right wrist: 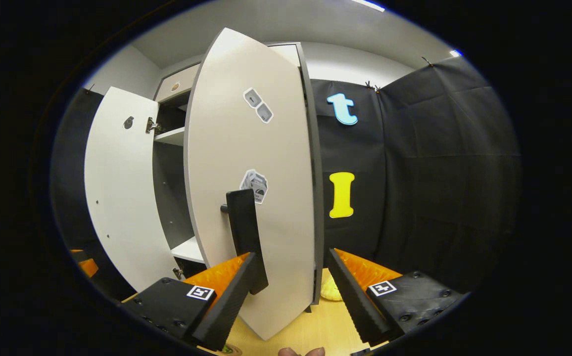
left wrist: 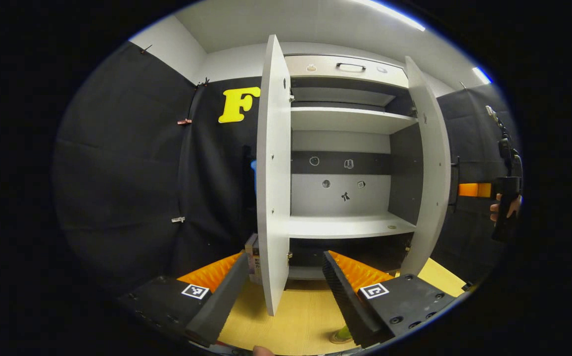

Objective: Grasp the bottle in the cabinet with the left hand and place it on the coaster, then close the right door with the right hand and the left door with the left hand.

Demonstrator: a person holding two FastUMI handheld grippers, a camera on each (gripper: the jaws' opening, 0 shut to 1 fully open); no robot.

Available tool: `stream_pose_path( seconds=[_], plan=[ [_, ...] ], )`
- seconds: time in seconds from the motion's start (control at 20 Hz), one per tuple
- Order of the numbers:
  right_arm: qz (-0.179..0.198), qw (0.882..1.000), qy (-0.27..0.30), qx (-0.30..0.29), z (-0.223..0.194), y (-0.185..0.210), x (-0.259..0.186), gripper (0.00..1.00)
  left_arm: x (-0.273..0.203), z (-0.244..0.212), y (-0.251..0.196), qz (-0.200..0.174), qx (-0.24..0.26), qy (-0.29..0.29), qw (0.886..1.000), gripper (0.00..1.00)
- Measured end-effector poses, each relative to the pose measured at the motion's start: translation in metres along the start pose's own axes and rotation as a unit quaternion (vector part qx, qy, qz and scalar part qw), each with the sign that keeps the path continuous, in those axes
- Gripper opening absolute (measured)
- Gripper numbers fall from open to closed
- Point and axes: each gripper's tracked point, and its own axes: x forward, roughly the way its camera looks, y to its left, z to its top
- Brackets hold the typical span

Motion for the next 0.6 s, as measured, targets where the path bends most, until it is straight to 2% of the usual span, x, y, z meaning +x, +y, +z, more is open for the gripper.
stream_pose_path(
  seconds=[0.3,0.6],
  plan=[
    [0.031,0.999,-0.006,-0.008,-0.001,0.048,0.033,0.97,-0.005,-0.002,0.011,0.013,-0.01,0.003,1.0,0.95],
    [0.038,0.999,-0.014,-0.03,-0.002,0.072,0.06,0.97,-0.007,0.002,0.03,0.028,-0.01,0.004,1.0,0.95]
  ],
)
